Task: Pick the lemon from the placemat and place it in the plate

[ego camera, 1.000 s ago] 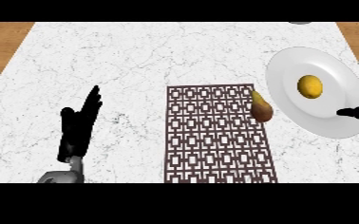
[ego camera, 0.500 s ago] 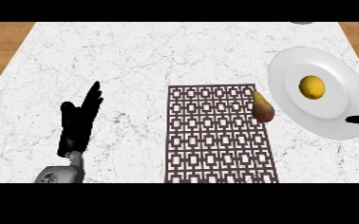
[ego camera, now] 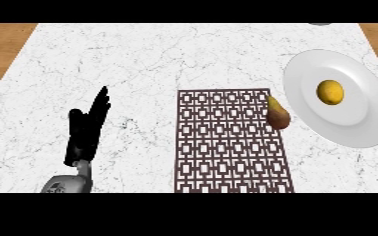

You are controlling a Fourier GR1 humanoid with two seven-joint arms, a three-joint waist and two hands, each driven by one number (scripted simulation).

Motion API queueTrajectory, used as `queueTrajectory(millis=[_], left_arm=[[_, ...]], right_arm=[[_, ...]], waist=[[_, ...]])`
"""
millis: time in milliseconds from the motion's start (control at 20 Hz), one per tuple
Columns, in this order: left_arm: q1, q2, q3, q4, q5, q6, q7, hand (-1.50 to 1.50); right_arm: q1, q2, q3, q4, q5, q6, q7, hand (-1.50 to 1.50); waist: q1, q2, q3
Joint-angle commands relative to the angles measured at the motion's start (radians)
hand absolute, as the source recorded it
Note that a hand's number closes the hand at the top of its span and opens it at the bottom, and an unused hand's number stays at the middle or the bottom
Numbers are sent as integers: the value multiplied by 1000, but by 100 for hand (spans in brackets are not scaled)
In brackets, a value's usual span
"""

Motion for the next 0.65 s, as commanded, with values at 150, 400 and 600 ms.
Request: queueTrajectory(millis=[150,400,600], left_arm=[[-1,12,3,-17,16,-25,5,0],[35,13,-3,-15,5,-24,-15,0],[-26,-1,5,-20,3,1,25,0]], right_arm=[[30,-29,-43,21,-34,-42,-11,-150],[46,-58,-40,22,-28,-33,-5,-150],[37,-68,-34,14,-18,-63,5,-150]], waist=[[12,6,3],[14,5,3],[18,8,4]])
